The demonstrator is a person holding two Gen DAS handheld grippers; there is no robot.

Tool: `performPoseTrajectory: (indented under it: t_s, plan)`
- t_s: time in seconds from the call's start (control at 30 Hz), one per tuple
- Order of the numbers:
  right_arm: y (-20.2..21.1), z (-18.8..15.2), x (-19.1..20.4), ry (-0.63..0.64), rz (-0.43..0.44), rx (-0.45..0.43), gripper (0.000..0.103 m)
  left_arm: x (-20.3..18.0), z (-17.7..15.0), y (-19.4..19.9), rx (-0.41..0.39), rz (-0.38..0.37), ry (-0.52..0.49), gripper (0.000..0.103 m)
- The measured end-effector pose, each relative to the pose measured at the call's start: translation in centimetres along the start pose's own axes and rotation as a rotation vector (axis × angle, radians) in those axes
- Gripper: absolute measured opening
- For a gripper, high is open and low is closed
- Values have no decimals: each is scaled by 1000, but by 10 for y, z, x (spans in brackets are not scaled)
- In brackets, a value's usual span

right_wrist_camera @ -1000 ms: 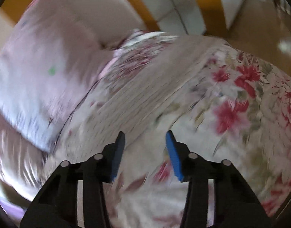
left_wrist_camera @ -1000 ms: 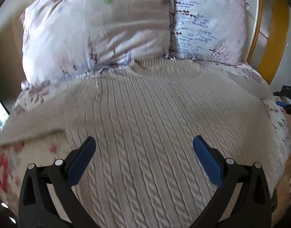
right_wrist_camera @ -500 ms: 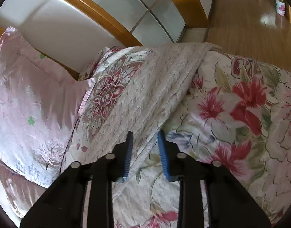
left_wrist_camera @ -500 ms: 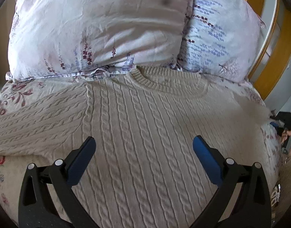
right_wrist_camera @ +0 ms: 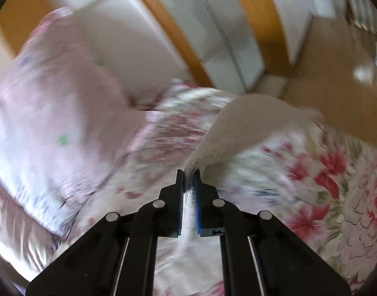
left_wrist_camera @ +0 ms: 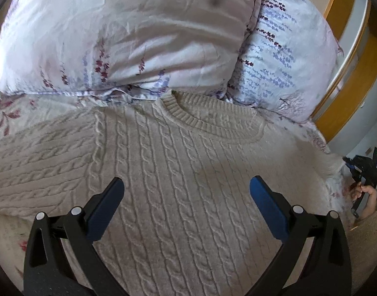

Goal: Fold small clothes

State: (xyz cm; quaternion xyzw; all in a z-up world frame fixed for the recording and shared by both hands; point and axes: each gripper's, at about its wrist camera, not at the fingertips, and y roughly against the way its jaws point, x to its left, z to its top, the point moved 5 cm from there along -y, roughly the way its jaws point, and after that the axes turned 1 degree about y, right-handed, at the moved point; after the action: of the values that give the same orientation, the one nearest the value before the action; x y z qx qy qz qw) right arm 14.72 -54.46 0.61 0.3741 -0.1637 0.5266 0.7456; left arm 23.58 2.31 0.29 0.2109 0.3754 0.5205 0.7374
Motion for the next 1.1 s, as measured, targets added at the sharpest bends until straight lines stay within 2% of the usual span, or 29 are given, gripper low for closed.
performPoseTrajectory:
  t_s: [0.13, 0.2, 0.27, 0.37, 0.43, 0.5, 0.57, 0.6, 0.63, 0.7, 0.73, 0.8, 0.9, 1.0, 1.03, 1.1]
  plan:
    - [27, -22, 86, 184, 179, 2, 8, 1, 1, -2, -2, -5, 6, 101]
    - [35, -47, 125, 264, 275, 44, 8, 1, 1, -1, -13, 13, 8, 101]
    - [36, -86, 165, 358, 369, 122, 8, 2, 1, 0, -29, 39, 10, 101]
    - [18, -149, 203, 476, 419, 274, 7, 0, -1, 1, -34, 26, 8, 101]
    - [-1, -186, 212, 529, 400, 373, 7, -2, -3, 1, -33, 13, 5, 101]
    - [-8, -206, 215, 550, 381, 416, 7, -4, -4, 2, -29, 4, -2, 101]
    - [-11, -210, 211, 514, 383, 454, 10, -4, -5, 3, -23, -18, -1, 101]
    - [-11, -205, 207, 461, 397, 469, 18, -4, -5, 4, -20, -29, 3, 101]
    - [-9, -200, 205, 422, 411, 477, 34, -3, -5, 4, -16, -43, 11, 101]
    - [-11, -187, 195, 335, 426, 468, 52, 0, -4, 4, -6, -80, 42, 101]
    - [-12, -177, 187, 280, 426, 450, 53, 1, -4, 3, 1, -99, 59, 101]
    - [-16, -163, 169, 180, 406, 438, 53, 5, -5, 2, 20, -133, 103, 101]
    - [-25, -153, 146, 46, 359, 420, 52, 10, -6, 2, 33, -142, 134, 101]
    - [-32, -142, 140, 52, 281, 349, 20, 15, -6, 6, 26, -143, 142, 101]
    - [-32, -139, 147, 103, 237, 311, 14, 17, -6, 7, 23, -145, 146, 101]
    - [-25, -132, 160, 195, 200, 247, 11, 21, -5, 9, 17, -158, 168, 101]
